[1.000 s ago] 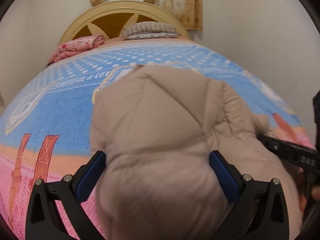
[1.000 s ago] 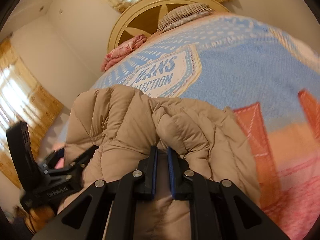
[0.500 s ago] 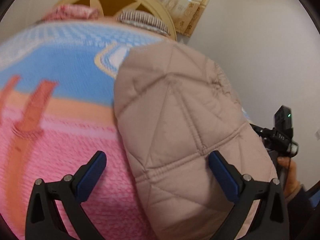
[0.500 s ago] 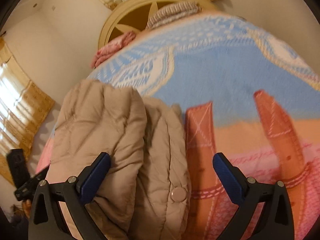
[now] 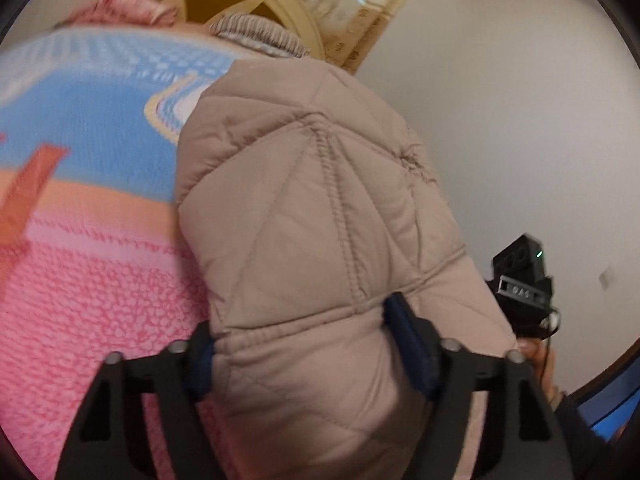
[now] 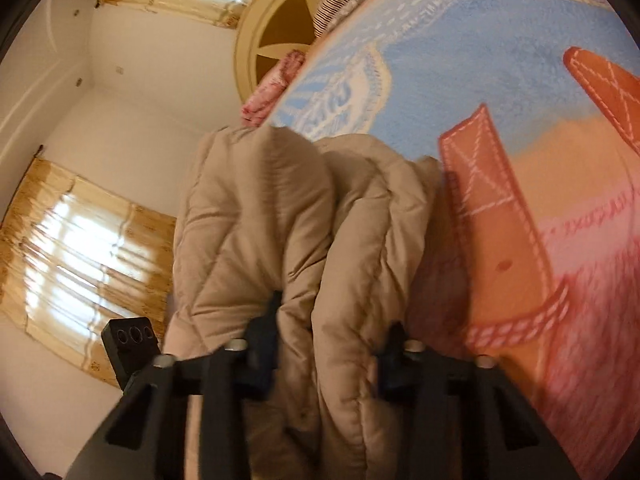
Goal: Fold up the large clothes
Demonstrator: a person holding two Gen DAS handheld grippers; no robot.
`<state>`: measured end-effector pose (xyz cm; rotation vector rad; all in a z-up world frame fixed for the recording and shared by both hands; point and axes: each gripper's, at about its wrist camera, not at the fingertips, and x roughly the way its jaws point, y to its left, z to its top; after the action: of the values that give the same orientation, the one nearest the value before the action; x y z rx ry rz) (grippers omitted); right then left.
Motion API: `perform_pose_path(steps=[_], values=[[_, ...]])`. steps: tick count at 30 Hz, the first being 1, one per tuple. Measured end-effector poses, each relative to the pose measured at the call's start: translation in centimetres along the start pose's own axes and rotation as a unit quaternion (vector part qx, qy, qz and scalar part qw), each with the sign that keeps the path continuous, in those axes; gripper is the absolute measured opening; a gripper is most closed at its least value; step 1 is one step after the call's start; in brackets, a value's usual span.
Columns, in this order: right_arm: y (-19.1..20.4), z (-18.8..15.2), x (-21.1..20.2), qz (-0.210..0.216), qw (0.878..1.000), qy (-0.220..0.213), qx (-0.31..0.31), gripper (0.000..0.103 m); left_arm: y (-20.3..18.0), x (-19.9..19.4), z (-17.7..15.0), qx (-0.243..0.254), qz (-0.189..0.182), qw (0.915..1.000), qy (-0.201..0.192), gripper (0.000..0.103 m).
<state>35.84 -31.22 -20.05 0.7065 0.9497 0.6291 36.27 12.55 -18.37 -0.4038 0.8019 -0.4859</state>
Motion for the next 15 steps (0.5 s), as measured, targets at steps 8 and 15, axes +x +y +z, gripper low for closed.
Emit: perform_pose_path(steps=[8,15], values=[[6.2,-2.2,-0.3,0.024,0.998,-0.01,-0.052,0.023,-2.8,-7.6,-0.4,0.045,0.012,0.9974,-0.055,0.052],[12.2,-3.0,2.8,0.073,0.994,-0.003,-0.086,0.022,-1.6,-14.1,-1.2,0.063,0.062,0.9906,-0.104,0.051]])
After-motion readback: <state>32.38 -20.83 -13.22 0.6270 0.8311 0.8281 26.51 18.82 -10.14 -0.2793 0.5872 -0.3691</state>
